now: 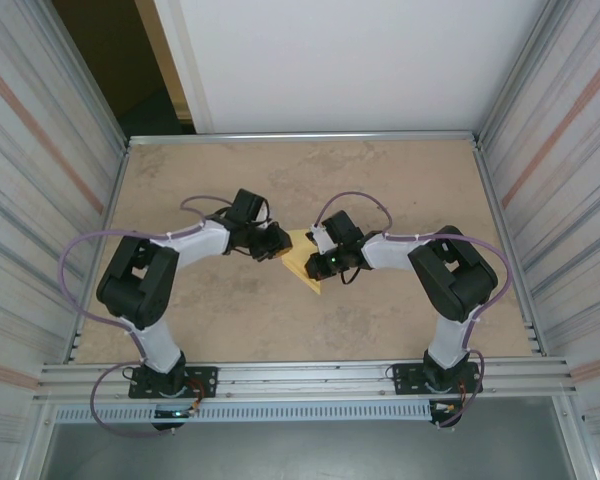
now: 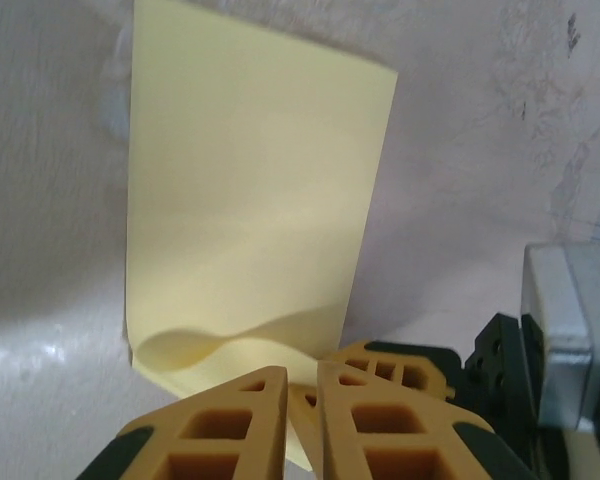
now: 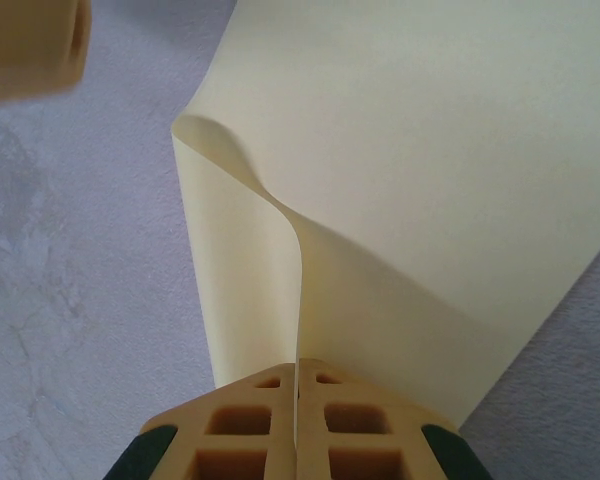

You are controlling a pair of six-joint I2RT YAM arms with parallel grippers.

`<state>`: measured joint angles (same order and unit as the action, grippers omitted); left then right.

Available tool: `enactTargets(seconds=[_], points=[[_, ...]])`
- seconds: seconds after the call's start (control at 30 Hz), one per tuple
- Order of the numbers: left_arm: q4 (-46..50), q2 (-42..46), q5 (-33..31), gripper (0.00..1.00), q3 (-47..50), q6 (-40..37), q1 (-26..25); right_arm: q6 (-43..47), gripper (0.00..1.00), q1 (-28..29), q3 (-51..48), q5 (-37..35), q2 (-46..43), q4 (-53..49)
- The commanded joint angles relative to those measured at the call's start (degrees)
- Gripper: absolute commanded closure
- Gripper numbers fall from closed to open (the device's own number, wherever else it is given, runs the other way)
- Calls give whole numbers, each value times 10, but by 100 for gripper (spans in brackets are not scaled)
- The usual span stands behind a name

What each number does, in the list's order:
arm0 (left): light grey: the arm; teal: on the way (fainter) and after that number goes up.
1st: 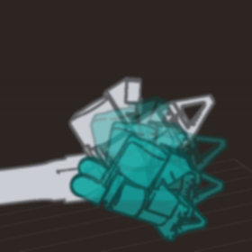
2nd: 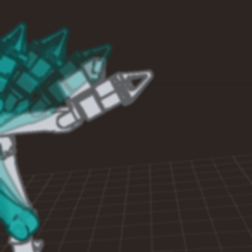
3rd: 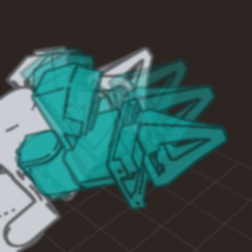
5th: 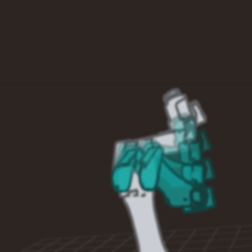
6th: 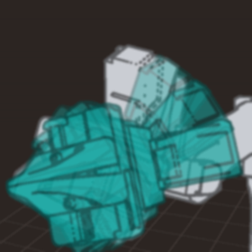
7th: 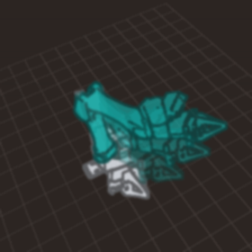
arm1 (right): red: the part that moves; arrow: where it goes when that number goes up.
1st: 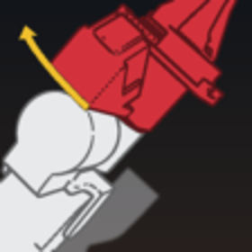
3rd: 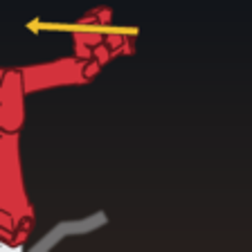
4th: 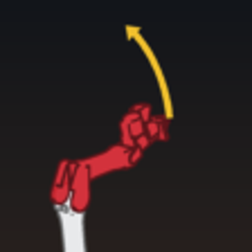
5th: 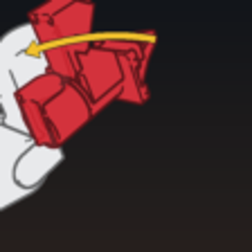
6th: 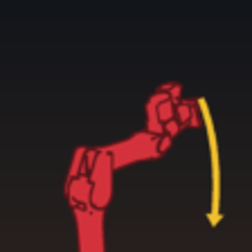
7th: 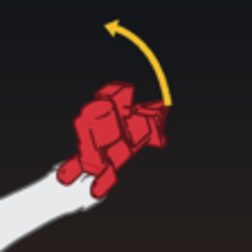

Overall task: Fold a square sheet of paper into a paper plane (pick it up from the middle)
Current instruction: Third fold the triangle at the center of the table.

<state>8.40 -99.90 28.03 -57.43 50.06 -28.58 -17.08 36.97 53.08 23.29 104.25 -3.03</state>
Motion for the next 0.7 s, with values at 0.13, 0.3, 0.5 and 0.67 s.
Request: enactTargets(seconds=[0.13, 0.3, 0.5, 0.67], points=[[-65, 5, -3, 87, 42, 56, -39, -15, 99, -5, 9, -13, 25, -20], [-65, -18, -4, 90, 30, 61, -46, -15, 99, -5, 13, -12, 26, -25], [-45, -39, -11, 91, 20, 59, -47, -15, 99, -5, 15, -13, 28, -28], [-46, -48, -11, 91, 19, 56, -48, -16, 99, -5, 16, -13, 30, -29]])
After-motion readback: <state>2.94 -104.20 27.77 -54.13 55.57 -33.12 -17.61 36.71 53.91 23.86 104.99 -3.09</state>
